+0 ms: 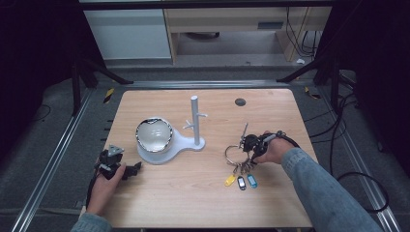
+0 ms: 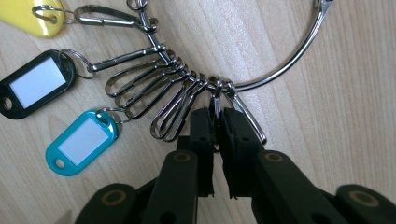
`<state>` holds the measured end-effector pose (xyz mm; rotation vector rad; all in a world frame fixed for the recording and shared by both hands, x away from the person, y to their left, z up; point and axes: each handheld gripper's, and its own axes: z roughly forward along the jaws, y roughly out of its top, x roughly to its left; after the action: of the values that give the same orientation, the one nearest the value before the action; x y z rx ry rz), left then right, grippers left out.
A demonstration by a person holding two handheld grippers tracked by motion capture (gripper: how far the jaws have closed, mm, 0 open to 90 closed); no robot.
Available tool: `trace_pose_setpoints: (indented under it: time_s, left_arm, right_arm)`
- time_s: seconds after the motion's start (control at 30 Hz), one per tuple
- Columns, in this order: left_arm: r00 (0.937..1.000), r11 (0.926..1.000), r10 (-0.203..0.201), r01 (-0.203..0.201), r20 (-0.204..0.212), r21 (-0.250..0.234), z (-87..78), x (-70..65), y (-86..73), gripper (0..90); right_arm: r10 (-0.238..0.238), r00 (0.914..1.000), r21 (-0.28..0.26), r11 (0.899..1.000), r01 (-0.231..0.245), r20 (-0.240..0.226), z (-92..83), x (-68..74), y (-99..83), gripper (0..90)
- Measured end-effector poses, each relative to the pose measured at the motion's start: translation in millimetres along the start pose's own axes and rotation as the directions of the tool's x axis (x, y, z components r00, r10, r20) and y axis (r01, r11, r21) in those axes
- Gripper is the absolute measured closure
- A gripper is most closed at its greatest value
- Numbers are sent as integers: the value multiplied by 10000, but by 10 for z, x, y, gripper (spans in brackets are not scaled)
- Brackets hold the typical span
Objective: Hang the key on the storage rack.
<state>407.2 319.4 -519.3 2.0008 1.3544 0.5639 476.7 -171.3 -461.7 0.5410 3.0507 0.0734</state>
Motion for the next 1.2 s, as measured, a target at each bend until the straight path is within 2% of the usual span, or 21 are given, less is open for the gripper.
trace_pose_setpoints:
  time_s: [0.1,0.33,0.8,1.2]
  left_arm:
    - [10000,10000,-3,3,-4,4,0,0,0,0]
    - [10000,10000,-3,3,-4,3,0,0,0,0]
    - [10000,10000,-2,2,-5,4,0,0,0,0]
    - [10000,10000,-3,3,-5,2,0,-1,0,0]
  right_arm:
    - [24,9999,28,10000,-24,-100,6,1,7,881]
    - [7,9999,89,10000,-6,-132,-13,17,14,885]
    - [-50,9999,-151,9999,52,92,-235,30,-61,886]
    - [-21,9998,-201,9998,25,217,-359,22,-113,886]
